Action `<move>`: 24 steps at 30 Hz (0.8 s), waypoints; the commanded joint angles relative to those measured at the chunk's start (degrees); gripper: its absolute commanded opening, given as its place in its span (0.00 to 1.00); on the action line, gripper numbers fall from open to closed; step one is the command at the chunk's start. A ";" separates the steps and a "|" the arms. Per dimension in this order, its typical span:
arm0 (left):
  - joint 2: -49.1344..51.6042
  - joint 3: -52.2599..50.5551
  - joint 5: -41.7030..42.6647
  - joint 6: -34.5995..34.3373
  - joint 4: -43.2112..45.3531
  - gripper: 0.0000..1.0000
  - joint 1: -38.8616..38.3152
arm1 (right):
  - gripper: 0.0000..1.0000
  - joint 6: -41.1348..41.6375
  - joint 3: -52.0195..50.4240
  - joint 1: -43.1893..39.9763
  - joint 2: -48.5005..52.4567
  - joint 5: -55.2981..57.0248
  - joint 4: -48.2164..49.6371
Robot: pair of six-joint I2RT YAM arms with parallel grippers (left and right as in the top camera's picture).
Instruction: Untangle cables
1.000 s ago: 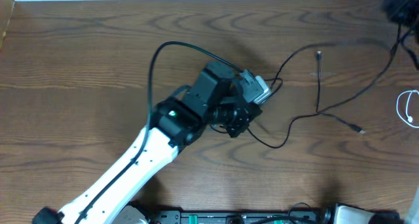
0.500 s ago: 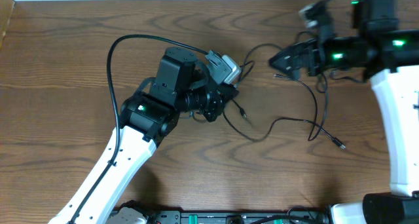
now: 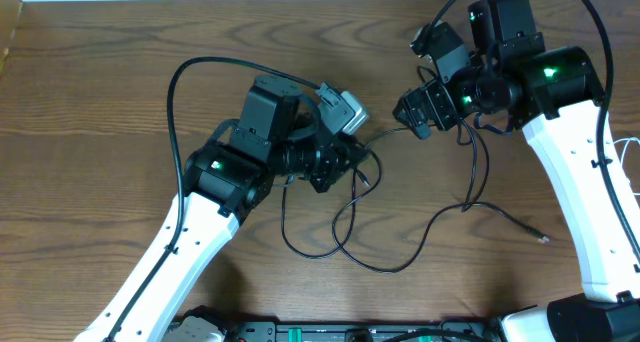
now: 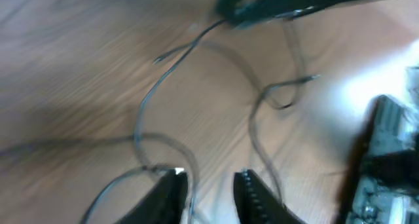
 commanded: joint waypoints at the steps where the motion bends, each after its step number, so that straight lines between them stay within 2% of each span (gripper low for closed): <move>1: -0.96 0.00 -14.40 -1.66 -2.86 0.19 0.09 | 0.99 1.42 -0.81 0.33 0.04 2.12 -0.13; 4: -3.13 0.00 -17.70 -5.11 -2.73 0.15 0.79 | 0.99 3.89 -3.50 0.26 0.04 6.60 0.92; 9: -9.27 0.00 -17.62 -9.05 -4.87 0.17 3.10 | 0.99 13.42 -8.98 -0.44 0.24 22.77 7.76; 11: -10.62 0.00 -17.64 -9.11 -7.65 0.28 3.08 | 0.99 15.76 -9.94 -1.03 0.24 23.82 10.32; 12: -10.93 -0.02 -17.42 -9.14 -11.02 0.29 3.08 | 0.99 18.36 -10.01 -1.68 0.24 23.96 12.41; 17: -8.22 -0.02 -17.35 -9.18 -21.73 0.30 3.08 | 0.98 25.29 -9.99 -2.54 0.11 22.97 18.93; 20: -5.16 -0.02 -17.18 -10.40 -24.85 0.30 3.02 | 0.91 27.50 -9.99 -2.82 0.11 23.69 20.59; 22: -3.54 -0.02 -16.50 -10.88 -24.81 0.30 2.95 | 0.86 26.82 -10.01 -3.13 0.26 29.97 19.19; 24: -2.23 -0.02 -14.14 -10.86 -23.87 0.30 2.93 | 0.85 26.86 -10.12 -3.41 0.61 42.21 14.40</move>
